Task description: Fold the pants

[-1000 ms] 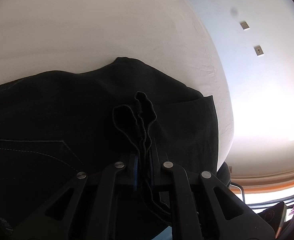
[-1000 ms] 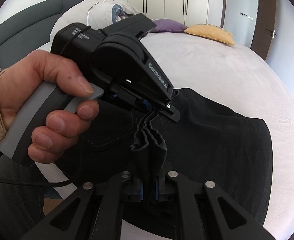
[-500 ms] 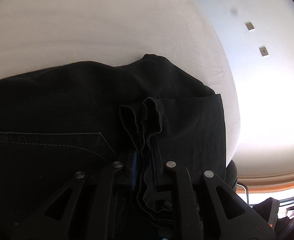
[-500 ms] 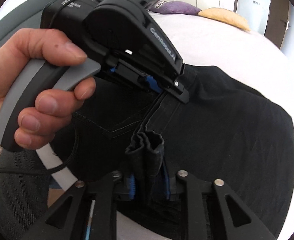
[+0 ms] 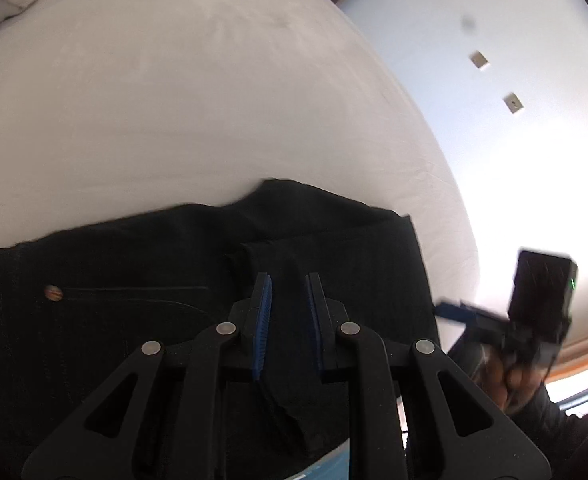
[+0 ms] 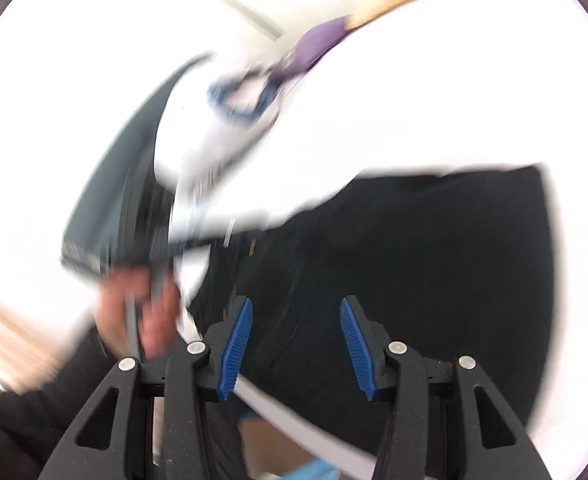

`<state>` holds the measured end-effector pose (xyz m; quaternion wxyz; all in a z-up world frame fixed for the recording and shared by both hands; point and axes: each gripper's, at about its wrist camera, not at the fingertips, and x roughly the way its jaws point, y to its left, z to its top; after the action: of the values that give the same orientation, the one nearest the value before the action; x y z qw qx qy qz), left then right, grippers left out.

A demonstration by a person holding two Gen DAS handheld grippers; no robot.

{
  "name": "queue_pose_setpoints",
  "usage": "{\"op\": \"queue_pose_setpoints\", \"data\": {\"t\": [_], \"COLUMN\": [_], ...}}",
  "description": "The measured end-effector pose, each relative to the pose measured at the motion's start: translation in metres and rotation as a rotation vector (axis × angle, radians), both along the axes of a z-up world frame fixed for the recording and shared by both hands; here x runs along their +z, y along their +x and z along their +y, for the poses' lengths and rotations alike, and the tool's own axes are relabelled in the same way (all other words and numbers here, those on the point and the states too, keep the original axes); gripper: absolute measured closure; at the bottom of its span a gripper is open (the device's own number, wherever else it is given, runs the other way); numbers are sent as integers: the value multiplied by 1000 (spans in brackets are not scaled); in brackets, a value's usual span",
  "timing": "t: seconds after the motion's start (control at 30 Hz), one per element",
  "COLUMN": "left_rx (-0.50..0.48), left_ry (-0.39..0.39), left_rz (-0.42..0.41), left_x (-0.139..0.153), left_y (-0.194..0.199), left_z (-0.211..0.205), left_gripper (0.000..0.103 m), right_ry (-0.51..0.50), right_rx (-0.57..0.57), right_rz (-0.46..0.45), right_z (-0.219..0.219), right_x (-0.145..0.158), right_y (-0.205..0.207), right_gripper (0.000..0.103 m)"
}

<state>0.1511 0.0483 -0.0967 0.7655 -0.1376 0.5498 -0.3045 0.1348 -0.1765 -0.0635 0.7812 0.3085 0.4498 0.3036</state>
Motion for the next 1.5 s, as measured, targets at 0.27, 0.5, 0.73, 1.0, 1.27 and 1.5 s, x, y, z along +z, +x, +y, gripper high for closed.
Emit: {"op": "queue_pose_setpoints", "data": {"t": [0.27, 0.5, 0.73, 1.0, 1.27, 1.5], "left_rx": [-131, -84, -51, 156, 624, 972], "left_ry": [70, -49, -69, -84, -254, -326], "left_rz": [63, 77, 54, -88, -165, -103], "left_x": [-59, -68, -66, -36, -7, -37], "left_y": [-53, -58, -73, -135, -217, -259], "left_z": [-58, -25, 1, 24, 160, 265], "left_gripper": [87, 87, 87, 87, 63, 3], "right_ry": [229, 276, 226, 204, 294, 227], "right_rx": [4, 53, 115, 116, -11, -49], "right_rz": [178, 245, 276, 197, 188, 297], "right_z": [-70, -67, -50, -48, -33, -17], "right_x": [-61, -97, -89, -50, -57, -86], "right_y": [81, 35, -43, -90, -21, -17], "right_gripper": [52, 54, 54, 52, 40, 54]}}
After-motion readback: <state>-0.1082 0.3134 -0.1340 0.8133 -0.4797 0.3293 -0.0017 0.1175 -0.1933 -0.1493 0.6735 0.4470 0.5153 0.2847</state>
